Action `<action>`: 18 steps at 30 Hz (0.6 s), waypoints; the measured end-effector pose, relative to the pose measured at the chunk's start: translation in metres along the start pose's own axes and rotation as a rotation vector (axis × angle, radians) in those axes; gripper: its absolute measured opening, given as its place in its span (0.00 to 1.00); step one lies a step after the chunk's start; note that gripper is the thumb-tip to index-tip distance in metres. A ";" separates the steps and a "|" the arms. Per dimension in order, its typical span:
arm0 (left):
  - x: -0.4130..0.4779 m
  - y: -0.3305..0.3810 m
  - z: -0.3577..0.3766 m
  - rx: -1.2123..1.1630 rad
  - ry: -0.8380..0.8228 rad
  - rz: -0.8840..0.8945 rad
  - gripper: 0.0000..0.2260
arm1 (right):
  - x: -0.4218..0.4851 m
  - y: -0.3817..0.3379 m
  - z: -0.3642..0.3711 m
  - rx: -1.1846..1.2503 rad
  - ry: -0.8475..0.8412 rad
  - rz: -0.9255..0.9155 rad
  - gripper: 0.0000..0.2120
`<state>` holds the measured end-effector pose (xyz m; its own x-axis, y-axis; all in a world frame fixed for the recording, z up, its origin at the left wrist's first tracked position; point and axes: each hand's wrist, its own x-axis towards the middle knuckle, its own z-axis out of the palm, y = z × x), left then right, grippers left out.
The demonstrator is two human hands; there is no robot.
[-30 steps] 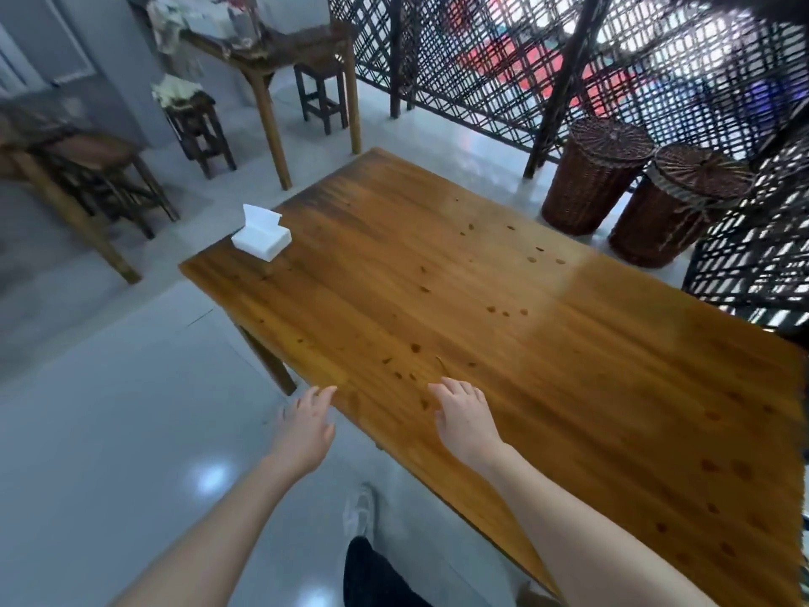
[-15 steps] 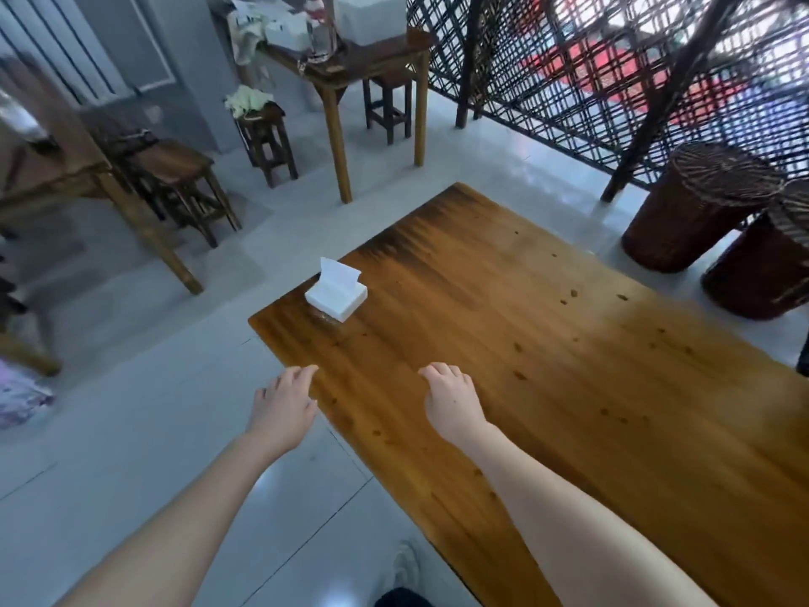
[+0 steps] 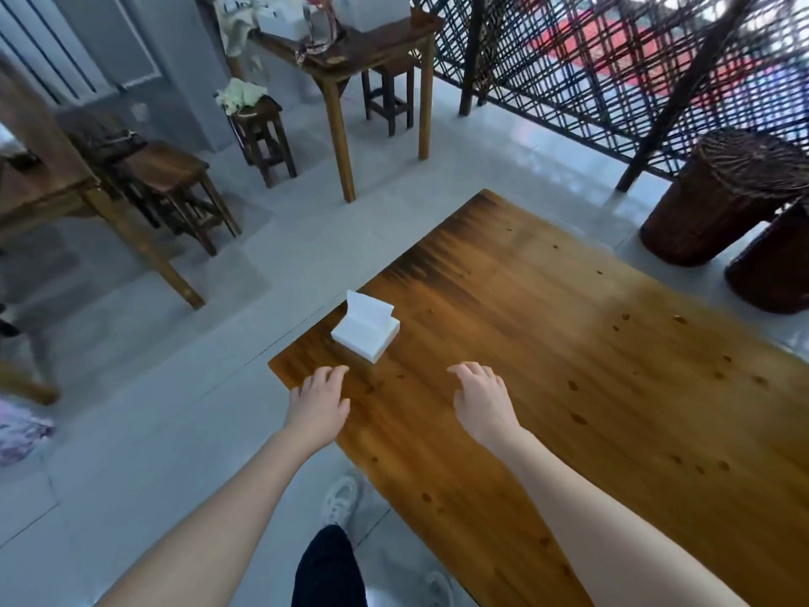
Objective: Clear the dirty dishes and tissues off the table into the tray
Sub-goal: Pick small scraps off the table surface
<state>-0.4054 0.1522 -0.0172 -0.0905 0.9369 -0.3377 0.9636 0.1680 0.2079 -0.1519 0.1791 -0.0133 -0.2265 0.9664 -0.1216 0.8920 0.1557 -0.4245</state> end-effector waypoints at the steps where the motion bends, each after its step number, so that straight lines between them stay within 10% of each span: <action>1: 0.011 -0.002 -0.002 -0.002 -0.002 0.012 0.23 | 0.007 -0.004 0.002 0.006 0.009 0.016 0.20; 18: 0.148 -0.080 -0.009 -0.095 -0.185 0.235 0.30 | 0.148 -0.108 0.036 -0.011 0.046 0.266 0.16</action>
<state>-0.4984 0.2800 -0.0754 0.1881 0.8830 -0.4300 0.9240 -0.0107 0.3822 -0.2957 0.2974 -0.0181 0.0348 0.9819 -0.1864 0.9221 -0.1035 -0.3729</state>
